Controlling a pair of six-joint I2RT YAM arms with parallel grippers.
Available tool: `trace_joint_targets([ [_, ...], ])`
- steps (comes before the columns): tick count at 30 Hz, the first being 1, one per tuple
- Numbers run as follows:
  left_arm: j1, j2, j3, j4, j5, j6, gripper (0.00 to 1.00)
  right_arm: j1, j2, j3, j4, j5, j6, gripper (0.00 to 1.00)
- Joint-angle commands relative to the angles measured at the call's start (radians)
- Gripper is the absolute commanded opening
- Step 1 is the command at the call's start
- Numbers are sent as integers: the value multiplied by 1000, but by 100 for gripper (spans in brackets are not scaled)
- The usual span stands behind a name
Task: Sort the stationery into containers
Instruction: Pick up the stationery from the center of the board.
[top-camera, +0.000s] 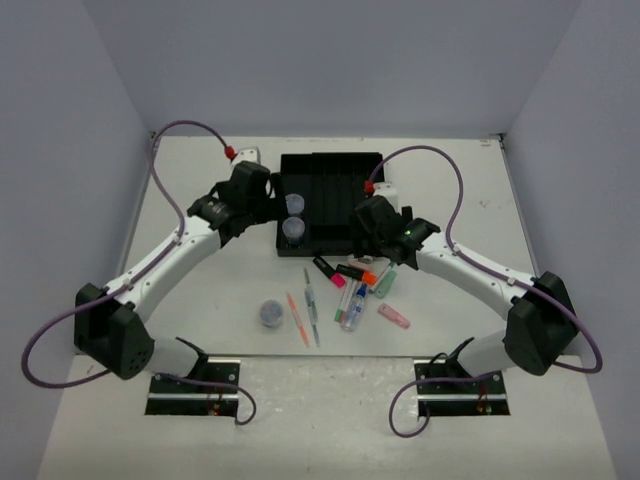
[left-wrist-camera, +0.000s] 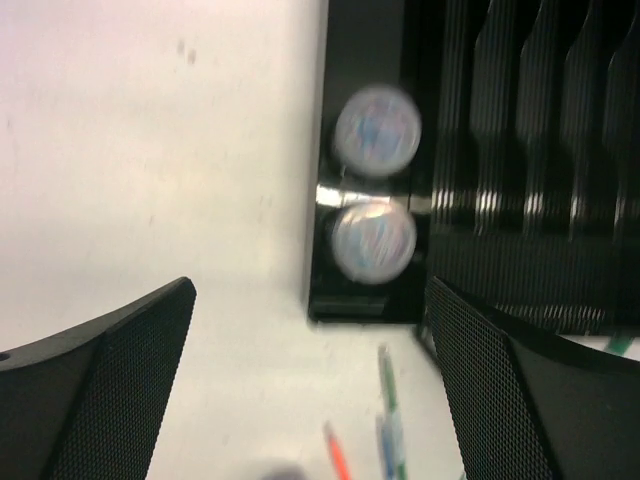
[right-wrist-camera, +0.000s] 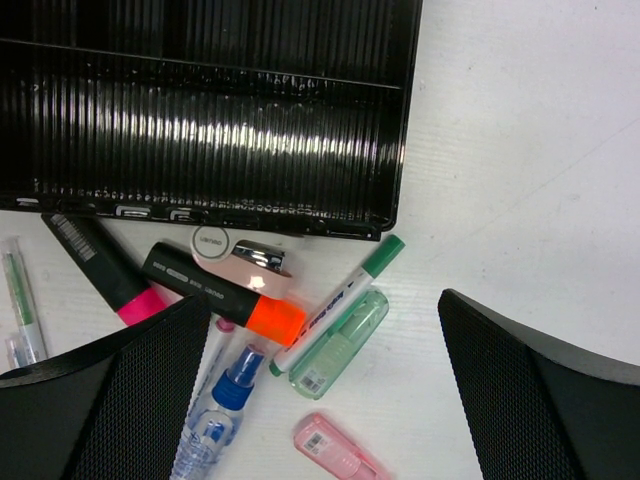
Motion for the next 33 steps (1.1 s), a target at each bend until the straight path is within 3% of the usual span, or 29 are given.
trace_joint_targets([
  [1, -154, -220, -175, -94, -70, -133, 100, -5, 1, 25, 16, 32, 12, 99],
  [5, -240, -263, -302, -154, -5, -212, 100, -9, 0, 26, 6, 47, 15, 99],
  [12, -291, -223, -449, -104, 12, -259, 100, -21, -18, 15, 7, 33, 15, 99],
  [19, -397, -108, -460, -52, 28, -264, 100, -22, 20, 23, 5, 15, 3, 99],
  [26, -436, -114, -500, -106, -30, -331, 99, -21, 44, 31, 4, 3, -2, 99],
  [31, -441, -161, -528, -134, -39, -352, 92, -22, 48, 34, 1, -5, -3, 99],
  [33, -440, -168, -530, -145, -43, -353, 81, -22, 50, 35, -1, -9, -4, 99],
])
